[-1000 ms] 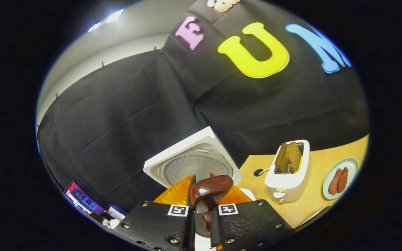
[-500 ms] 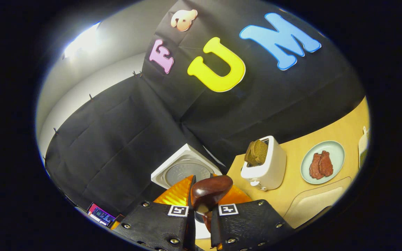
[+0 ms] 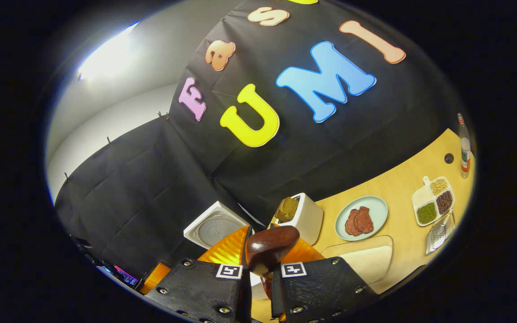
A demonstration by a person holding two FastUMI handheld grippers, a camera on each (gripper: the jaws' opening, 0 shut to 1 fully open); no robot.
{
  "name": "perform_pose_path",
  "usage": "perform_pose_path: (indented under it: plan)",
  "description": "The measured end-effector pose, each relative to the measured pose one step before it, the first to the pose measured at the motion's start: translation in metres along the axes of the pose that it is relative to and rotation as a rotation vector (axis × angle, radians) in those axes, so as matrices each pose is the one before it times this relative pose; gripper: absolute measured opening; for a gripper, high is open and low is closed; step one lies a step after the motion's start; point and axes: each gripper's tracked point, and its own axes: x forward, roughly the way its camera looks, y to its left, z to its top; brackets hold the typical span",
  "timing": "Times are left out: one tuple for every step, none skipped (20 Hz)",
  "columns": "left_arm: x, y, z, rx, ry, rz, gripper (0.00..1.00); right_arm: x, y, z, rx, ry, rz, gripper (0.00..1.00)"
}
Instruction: Close the left gripper, press the button to open the rice cooker; take a wooden spoon from the chopstick holder with the right hand, scoop a spoonful of rice and pour it into the rice cooker, then put the wooden spoon back into the chopstick holder.
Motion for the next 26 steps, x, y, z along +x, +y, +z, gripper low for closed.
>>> perform_pose_path:
  plan:
    - [0.00275, -0.00671, 0.00089, 0.00848, 0.00171, -0.01115, 0.89, -0.00969, -0.00814, 0.00407, 0.00333, -0.00813, -0.01326, 0.17]
    - [0.00229, -0.00711, 0.00021, 0.01274, -0.00014, -0.01029, 0.92, -0.00911, -0.00793, 0.00383, 0.00391, -0.00938, -0.01215, 0.17]
    - [0.00282, -0.00893, 0.00048, 0.01393, 0.0003, -0.01349, 0.94, -0.01076, -0.0081, 0.00418, 0.00245, -0.01154, -0.01315, 0.17]
    - [0.00274, -0.00956, -0.00077, 0.00758, 0.00101, -0.01528, 0.96, -0.00879, -0.00848, 0.00418, -0.00026, -0.01063, -0.015, 0.17]
    - [0.00273, -0.01041, -0.00019, 0.00136, 0.00216, -0.01641, 0.96, -0.00956, -0.00773, 0.00165, -0.00125, -0.0104, -0.01537, 0.17]
    - [0.00286, -0.00899, 0.00002, 0.00007, 0.00191, -0.01509, 0.96, -0.00734, -0.0081, 0.00281, -0.00033, -0.0106, -0.01427, 0.17]
    - [0.00272, -0.00928, 0.00035, -0.00021, -0.00045, -0.01721, 0.96, -0.00743, -0.00731, 0.00355, 0.00017, -0.01, -0.01343, 0.17]
    - [0.00152, -0.00895, 0.00032, 0.00254, 0.00017, -0.01609, 0.96, -0.01095, -0.00779, 0.0038, 0.00207, -0.01395, -0.01571, 0.17]
    - [0.00098, -0.00827, -0.00023, 0.00395, 0.00162, -0.01431, 0.96, -0.00731, -0.00936, 0.00458, 0.00135, -0.01264, -0.01879, 0.17]
    - [0.00228, -0.0062, -0.00033, 0.0026, 0.00261, -0.01069, 0.96, -0.00578, -0.00968, 0.00284, 0.00004, -0.01494, -0.02129, 0.17]
    - [0.00158, -0.00479, -0.00065, 0.00395, 0.00321, -0.0072, 0.93, -0.00881, -0.0114, 0.00478, -0.00071, -0.01582, -0.02324, 0.17]
    - [0.00046, -0.00431, -0.00011, 0.00357, 0.0012, -0.00544, 0.92, -0.00639, -0.01186, 0.00498, -0.00606, -0.0162, -0.02593, 0.17]
    - [0.001, -0.00354, 0.00061, 0.00178, 0.00161, -0.00344, 0.92, -0.00495, -0.01385, 0.0049, -0.01003, -0.01729, -0.0349, 0.17]
    - [0.00131, -0.00368, 0.00121, 0.00082, 0.00112, -0.00094, 0.91, -0.00386, -0.01485, 0.00529, -0.01029, -0.02011, -0.04042, 0.17]
    - [0.0009, -0.00303, 0.00082, 0.00152, 0.00028, 0.00138, 0.91, -0.00352, -0.01453, 0.00495, -0.01033, -0.01919, -0.03993, 0.17]
    - [-0.0012, -0.00259, 0.00032, 0.00144, 0.00014, 0.00295, 0.91, -0.00264, -0.01175, 0.00382, -0.01173, -0.01372, -0.02834, 0.17]
    - [0.00028, -0.00259, 0.0012, 0.00038, 0.00066, 0.00294, 0.9, -0.00246, -0.01029, 0.0033, -0.00529, -0.00681, -0.0201, 0.17]
    - [0.0007, -0.00168, -0.00026, -0.0011, 0.00185, 0.00374, 0.9, 0.00104, -0.00936, 0.00221, 0.00178, -0.00219, -0.01516, 0.17]
    - [-0.00064, -0.00212, 0.00087, -0.00386, -0.00039, 0.00726, 0.89, 0.00038, -0.00943, 0.00249, 0.0044, -0.00307, -0.0146, 0.17]
    - [0.00041, -0.00293, 0.00094, -0.0065, -0.00222, 0.00448, 0.89, 0.00166, -0.01128, 0.00244, 0.00068, -0.00602, -0.01774, 0.17]
    - [0.00053, -0.00289, 0.00127, -0.00599, -0.00217, 0.00372, 0.91, 0.00291, -0.01012, 0.00223, -0.00208, -0.00549, -0.01987, 0.17]
    - [-0.00148, -0.00214, -0.00001, -0.00397, 0.00069, 0.00471, 0.92, 0.00407, -0.00969, -0.00012, -0.00492, -0.00317, -0.02137, 0.17]
    - [0.0022, -0.00323, 0.00037, -0.00336, 0.00333, 0.00442, 0.94, 0.00469, -0.00946, -0.00015, -0.00201, -0.00087, -0.02762, 0.17]
    - [-0.00079, -0.00287, 0.00109, -0.00267, 0.00221, 0.00247, 0.95, 0.00579, -0.01169, 0.00028, 0.00392, 0.00153, -0.03277, 0.17]
    - [-0.00236, -0.00154, 0.00285, 0.00369, -0.00193, 0.00596, 0.96, 0.00438, -0.00976, -0.00044, 0.00013, -0.0006, -0.0293, 0.17]
    - [-0.0039, 0.0003, 0.00122, 0.00778, 0.001, 0.00587, 0.95, 0.00526, -0.00809, -0.0019, -0.00482, -0.005, -0.02383, 0.17]
